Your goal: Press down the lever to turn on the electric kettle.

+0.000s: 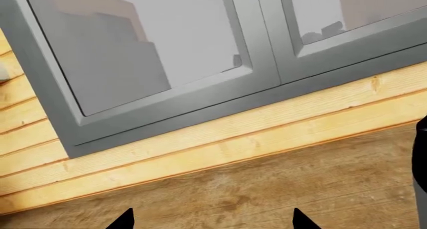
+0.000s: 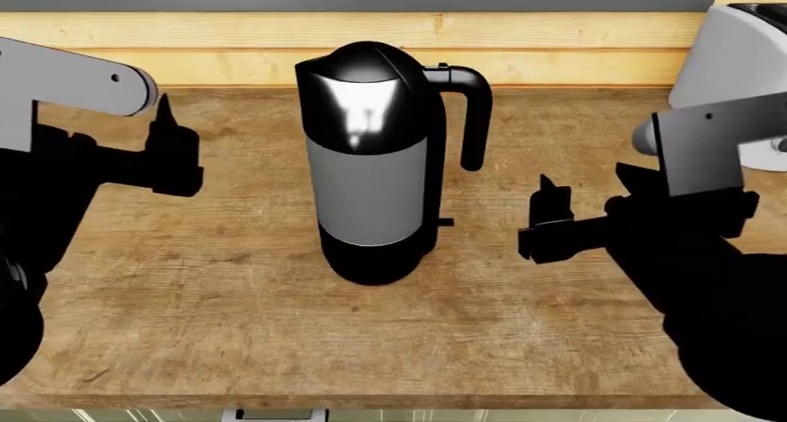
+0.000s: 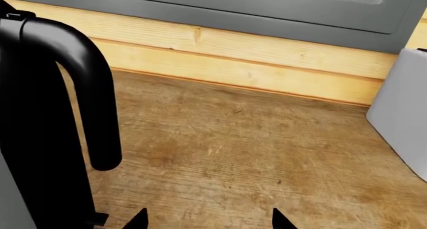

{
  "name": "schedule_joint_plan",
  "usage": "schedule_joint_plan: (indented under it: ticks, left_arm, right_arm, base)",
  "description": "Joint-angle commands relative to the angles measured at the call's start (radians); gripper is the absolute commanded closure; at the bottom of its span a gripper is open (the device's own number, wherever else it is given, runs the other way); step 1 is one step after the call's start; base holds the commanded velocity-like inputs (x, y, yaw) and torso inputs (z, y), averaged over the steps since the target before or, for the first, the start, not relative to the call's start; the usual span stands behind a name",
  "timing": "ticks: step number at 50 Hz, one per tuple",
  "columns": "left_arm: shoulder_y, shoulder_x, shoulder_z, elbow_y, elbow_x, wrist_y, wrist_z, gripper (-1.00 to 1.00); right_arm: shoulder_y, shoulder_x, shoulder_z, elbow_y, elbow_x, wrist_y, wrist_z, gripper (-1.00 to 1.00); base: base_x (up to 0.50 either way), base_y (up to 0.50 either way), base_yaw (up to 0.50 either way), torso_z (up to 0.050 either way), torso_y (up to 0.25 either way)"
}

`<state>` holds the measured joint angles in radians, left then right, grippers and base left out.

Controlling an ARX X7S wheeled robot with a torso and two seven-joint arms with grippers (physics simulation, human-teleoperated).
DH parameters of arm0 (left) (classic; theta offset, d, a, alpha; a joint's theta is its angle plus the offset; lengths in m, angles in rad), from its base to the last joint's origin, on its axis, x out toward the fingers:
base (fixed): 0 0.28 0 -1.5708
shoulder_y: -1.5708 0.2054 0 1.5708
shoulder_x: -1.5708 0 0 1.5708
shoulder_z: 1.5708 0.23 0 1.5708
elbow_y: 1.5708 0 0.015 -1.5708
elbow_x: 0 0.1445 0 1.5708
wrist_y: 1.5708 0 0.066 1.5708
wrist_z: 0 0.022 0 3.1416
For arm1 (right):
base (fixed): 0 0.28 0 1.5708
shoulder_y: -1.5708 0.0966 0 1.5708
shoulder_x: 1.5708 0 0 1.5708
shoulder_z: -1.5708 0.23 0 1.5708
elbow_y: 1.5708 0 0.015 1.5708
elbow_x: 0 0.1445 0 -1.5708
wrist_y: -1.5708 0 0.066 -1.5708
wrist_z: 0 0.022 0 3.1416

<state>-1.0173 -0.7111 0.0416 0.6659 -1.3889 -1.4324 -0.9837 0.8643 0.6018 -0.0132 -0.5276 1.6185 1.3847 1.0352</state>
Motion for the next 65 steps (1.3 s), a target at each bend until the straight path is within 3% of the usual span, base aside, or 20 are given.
schedule_joint_plan:
  ticks: [1, 65]
  left_arm:
    - [0.001, -0.014, 0.007, 0.001, -0.012, 0.016, -0.016, -1.00]
    - [0.021, -0.074, 0.035, 0.003, -0.053, 0.087, -0.047, -1.00]
  right_arm:
    - [-0.015, 0.000, -0.013, -0.007, -0.044, -0.023, -0.023, 1.00]
    - [0.005, -0.093, -0.173, -0.057, -0.082, -0.082, -0.129, 1.00]
  base:
    - [0.00, 0.00, 0.00, 0.000, 0.000]
    - [0.00, 0.00, 0.00, 0.000, 0.000]
